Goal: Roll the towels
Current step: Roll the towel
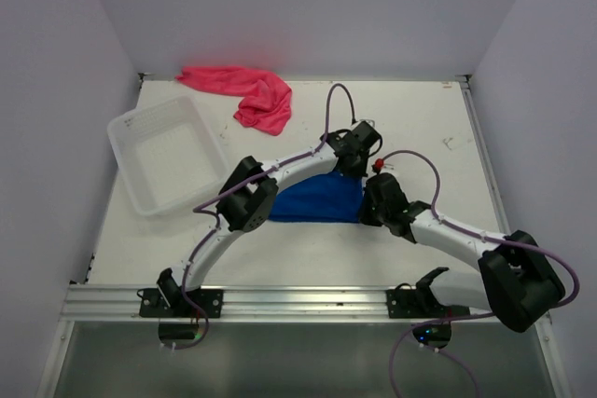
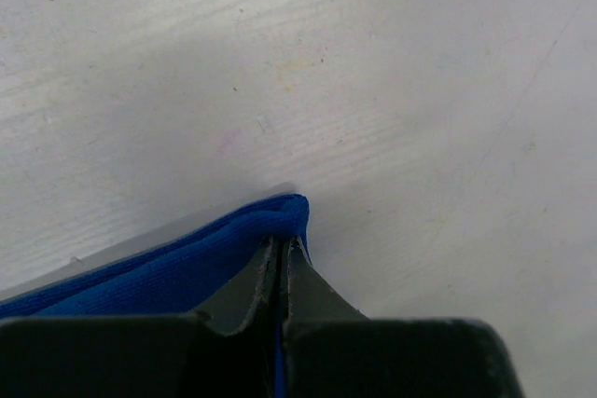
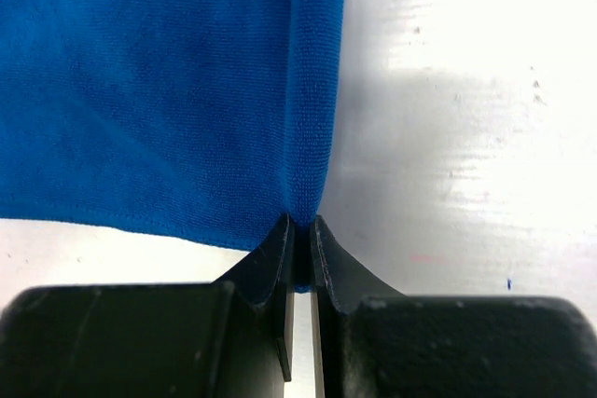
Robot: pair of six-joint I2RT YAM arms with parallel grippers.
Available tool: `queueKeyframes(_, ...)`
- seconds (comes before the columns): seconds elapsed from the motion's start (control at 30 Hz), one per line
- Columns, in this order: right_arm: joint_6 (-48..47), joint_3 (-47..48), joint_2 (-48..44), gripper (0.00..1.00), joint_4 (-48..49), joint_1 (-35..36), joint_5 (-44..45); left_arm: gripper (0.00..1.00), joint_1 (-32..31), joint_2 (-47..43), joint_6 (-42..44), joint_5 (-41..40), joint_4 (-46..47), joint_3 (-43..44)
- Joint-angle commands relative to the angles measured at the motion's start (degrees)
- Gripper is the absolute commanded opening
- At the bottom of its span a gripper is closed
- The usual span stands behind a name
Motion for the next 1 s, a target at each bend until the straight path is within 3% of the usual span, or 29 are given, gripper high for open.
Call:
queueKeyframes(0.0, -0.9, 0.8, -2.5, 0.00, -10.1, 2.9, 5.7, 0.00, 0.6, -3.8, -1.4, 1.0, 4.0, -1.1)
queueKeyframes(0.47, 1.9, 3.3, -5.0, 0.00, -17.4, 11.0, 19.9, 0.00, 1.8, -11.4, -0.4, 4.7, 14.5, -10.5)
queueKeyframes(0.97, 5.4, 8.8, 1.0, 0.00, -26.2, 19.4, 30.9, 0.00, 4.4, -16.2, -0.9, 10.4, 24.1, -21.2)
